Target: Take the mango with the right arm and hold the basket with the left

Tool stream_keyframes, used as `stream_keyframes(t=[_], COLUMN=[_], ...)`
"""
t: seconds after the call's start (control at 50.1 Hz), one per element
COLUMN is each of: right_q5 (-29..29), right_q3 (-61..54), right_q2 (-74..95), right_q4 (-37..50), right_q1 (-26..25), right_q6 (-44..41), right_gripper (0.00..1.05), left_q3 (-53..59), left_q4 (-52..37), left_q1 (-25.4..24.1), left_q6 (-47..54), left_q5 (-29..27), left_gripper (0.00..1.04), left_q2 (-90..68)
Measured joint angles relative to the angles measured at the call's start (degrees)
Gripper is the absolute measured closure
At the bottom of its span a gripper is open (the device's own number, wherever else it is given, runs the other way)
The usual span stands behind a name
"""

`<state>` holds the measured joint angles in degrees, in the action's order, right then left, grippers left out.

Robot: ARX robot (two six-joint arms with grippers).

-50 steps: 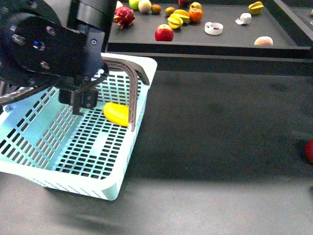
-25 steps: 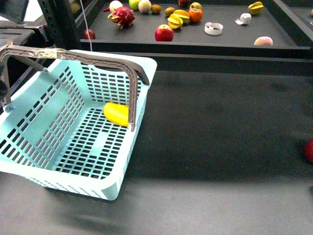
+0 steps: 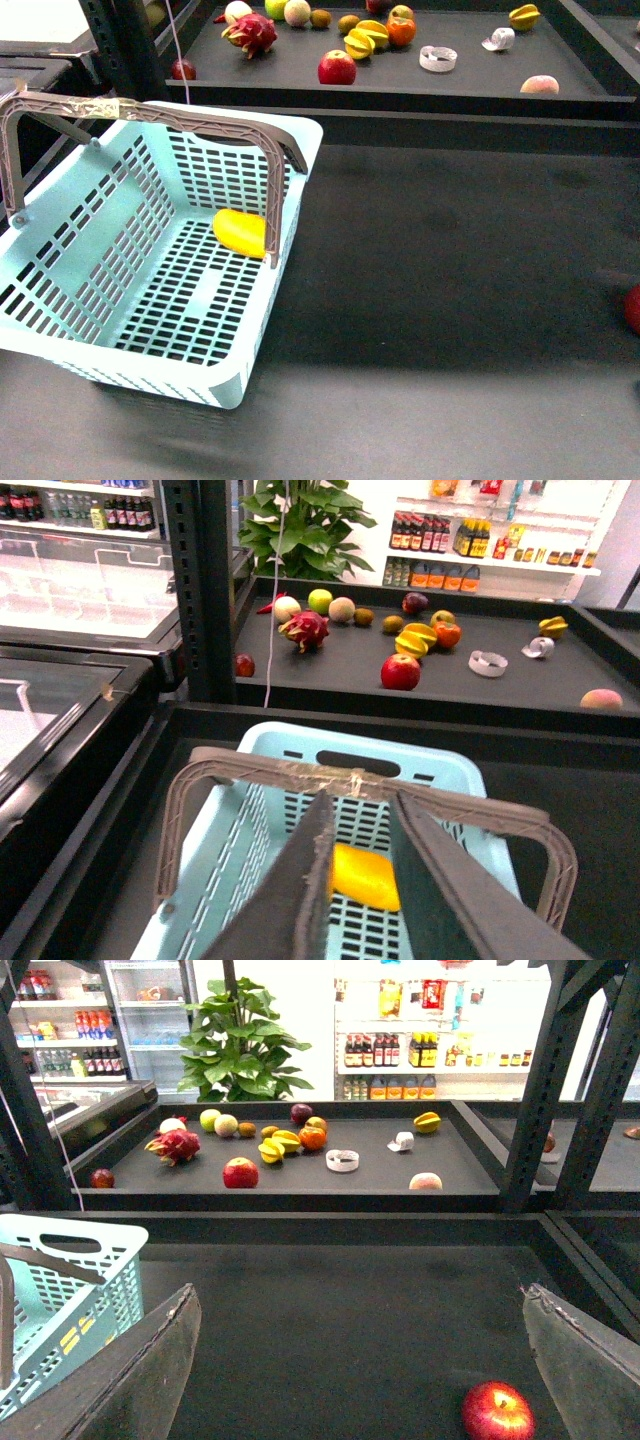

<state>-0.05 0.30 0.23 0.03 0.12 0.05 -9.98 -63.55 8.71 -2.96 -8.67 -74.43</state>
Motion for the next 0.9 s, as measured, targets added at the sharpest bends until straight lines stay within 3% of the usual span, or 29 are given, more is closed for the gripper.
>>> stream_keyframes(t=[0.08, 0.3, 0.36, 0.459, 0.899], right_q5=[0.0, 0.0, 0.0, 0.0, 0.0], right_q3=[0.0, 0.0, 0.0, 0.0, 0.0], right_q2=[0.0, 0.0, 0.0, 0.0, 0.0], right_q4=[0.0, 0.0, 0.0, 0.0, 0.0], right_q1=[0.0, 0.0, 0.0, 0.0, 0.0], right_q6=[0.0, 0.0, 0.0, 0.0, 0.0], right_gripper=[0.08, 0.08, 0.08, 0.08, 0.08], left_q3=[2.2, 6.4, 7.1, 8.0, 8.9], left_q4=[2.1, 10.2, 12.5, 16.2, 32.9], left_q1=[-1.1, -3.8, -6.2, -8.3, -8.6], left_q6=[1.0, 1.9, 2.0, 2.1, 2.4], left_q5=[1.3, 3.9, 7.6, 8.3, 8.7], left_gripper=[1.01, 1.01, 1.01, 1.01, 1.01], left_q2=[4.1, 16.6, 19.6, 24.3, 43.4])
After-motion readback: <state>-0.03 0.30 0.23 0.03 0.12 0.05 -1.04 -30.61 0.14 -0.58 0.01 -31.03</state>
